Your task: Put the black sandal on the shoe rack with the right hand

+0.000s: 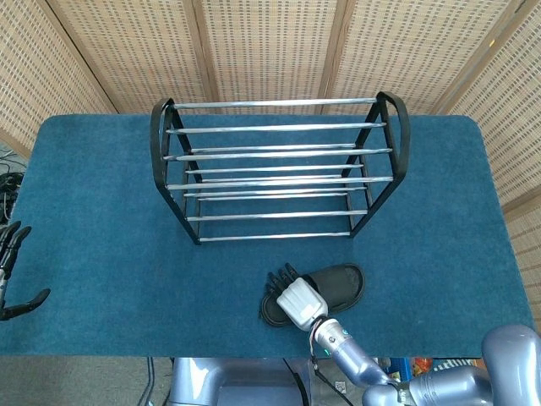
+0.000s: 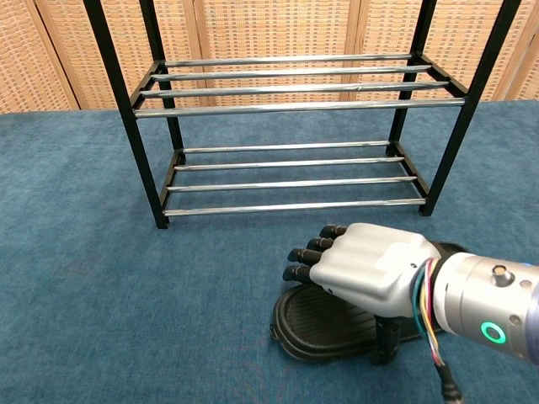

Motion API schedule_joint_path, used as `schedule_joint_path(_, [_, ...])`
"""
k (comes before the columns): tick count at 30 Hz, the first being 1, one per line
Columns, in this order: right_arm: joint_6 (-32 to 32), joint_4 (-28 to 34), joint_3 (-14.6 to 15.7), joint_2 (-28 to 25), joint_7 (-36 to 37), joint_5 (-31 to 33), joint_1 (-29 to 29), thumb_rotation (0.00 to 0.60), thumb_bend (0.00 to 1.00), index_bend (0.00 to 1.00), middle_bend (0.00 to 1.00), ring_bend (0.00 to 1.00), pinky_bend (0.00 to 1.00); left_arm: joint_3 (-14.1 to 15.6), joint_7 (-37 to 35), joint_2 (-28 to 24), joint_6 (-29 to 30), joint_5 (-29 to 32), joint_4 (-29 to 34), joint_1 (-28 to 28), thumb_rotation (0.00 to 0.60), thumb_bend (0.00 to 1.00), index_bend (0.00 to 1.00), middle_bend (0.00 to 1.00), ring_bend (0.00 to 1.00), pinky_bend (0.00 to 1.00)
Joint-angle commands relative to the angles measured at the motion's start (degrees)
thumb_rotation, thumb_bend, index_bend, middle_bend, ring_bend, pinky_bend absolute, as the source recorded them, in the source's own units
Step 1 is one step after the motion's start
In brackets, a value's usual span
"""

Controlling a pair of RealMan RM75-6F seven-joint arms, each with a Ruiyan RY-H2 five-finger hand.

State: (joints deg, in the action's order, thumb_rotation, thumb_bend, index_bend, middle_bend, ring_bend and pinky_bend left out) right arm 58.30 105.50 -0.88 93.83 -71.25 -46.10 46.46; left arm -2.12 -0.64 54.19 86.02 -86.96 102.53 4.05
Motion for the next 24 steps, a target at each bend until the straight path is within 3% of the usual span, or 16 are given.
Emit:
schedule_joint_path(1, [0.3, -0.7, 0.3, 0.2, 0.4, 1.2, 0.8, 0.6, 0.0, 0.0, 0.0, 0.0, 0.0, 0.0, 0.0, 0.0, 0.1, 0.0, 0.0, 0.0, 0.6, 0.22, 0.0, 0.0, 0.0, 0.0])
schedule_joint_path(7, [0.7, -1.3, 1.2, 0.7, -0.1, 5.5, 3.0, 0.6, 0.0, 0.0, 0.0, 0.0, 0.0, 0.0, 0.0, 0.0, -0.2, 0.0, 0.0, 0.1, 0.6, 0.22, 0.0, 0.0, 0.0, 0.0])
schedule_joint_path(11, [0.2, -2.2, 1.6, 1.0, 2.0, 5.1, 3.6, 0.6, 0.0, 0.0, 0.0, 0.01, 0.01, 0.0, 0.0, 0.1, -0.3, 0.1, -0.1, 0.2, 0.6, 0.22, 0.0, 0.0, 0.0, 0.0])
schedule_joint_path(13, [-0.5, -2.9, 2.0, 1.1, 3.7, 3.2, 3.8, 0.6, 0.02, 0.01, 0.05, 0.06, 0.07, 0.0, 0.1, 0.1, -0.4, 0.1, -0.1, 0.2, 0.6, 0.22, 0.0, 0.0, 0.0, 0.0])
schedule_joint_path(18, [-1.5, -3.8, 2.9, 0.9, 6.9, -0.5, 3.7, 0.6, 0.3, 0.34, 0.31, 0.28, 0.3, 0.0, 0.2, 0.1, -0.4, 0.2, 0.0, 0.3, 0.6, 0.22, 0.0, 0.0, 0.0, 0.0])
schedule_joint_path(20, [-1.9, -4.1, 3.7, 0.4, 9.8, -5.3, 3.3, 0.6, 0.37, 0.43, 0.39, 0.35, 0.36, 0.0, 0.4, 0.2, -0.5, 0.2, 0.0, 0.3, 0.6, 0.22, 0.0, 0.0, 0.0, 0.0])
schedule_joint_path(24, [-2.5, -4.8, 5.5, -1.5, 15.9, -14.6, 2.2, 0.6, 0.44, 0.5, 0.44, 0.38, 0.38, 0.1, 0.6, 0.3, -0.6, 0.1, 0.1, 0.4, 0.6, 0.22, 0.0, 0.0, 0.0, 0.0])
